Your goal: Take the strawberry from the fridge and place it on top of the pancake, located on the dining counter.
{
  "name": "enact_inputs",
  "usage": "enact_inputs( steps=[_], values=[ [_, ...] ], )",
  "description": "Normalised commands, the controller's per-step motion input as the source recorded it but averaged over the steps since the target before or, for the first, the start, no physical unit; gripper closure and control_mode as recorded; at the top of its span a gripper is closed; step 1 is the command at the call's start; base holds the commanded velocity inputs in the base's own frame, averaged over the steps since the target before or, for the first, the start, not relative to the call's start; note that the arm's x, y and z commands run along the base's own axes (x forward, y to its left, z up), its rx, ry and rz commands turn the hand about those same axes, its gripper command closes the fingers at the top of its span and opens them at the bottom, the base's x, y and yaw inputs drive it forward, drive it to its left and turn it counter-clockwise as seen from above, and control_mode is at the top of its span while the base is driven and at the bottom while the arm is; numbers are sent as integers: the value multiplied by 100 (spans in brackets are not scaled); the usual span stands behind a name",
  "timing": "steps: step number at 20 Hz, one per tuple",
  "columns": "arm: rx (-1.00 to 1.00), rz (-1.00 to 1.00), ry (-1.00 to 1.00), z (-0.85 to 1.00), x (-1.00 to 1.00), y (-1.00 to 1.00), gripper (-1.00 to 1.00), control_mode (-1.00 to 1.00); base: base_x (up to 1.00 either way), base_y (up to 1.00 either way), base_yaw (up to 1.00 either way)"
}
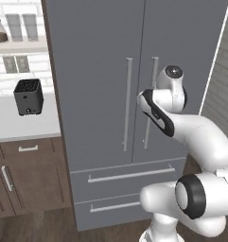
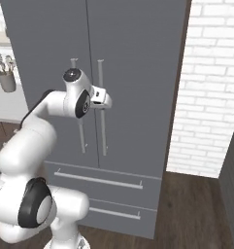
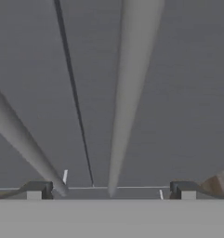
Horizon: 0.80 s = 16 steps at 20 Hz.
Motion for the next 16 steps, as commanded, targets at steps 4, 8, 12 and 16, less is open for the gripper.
enact_inputs(
  steps=[4, 8, 12, 16],
  values=[
    [0, 1, 0, -20, 42, -8, -100, -100, 0, 0, 0],
    [0, 2, -2, -31, 37, -3, -100, -100, 0, 0, 0],
    [0, 1, 0, -26, 47, -1, -100, -100, 0, 0, 0],
    [0, 0, 0, -18, 44, -2, -100, -100, 0, 0, 0]
  ],
)
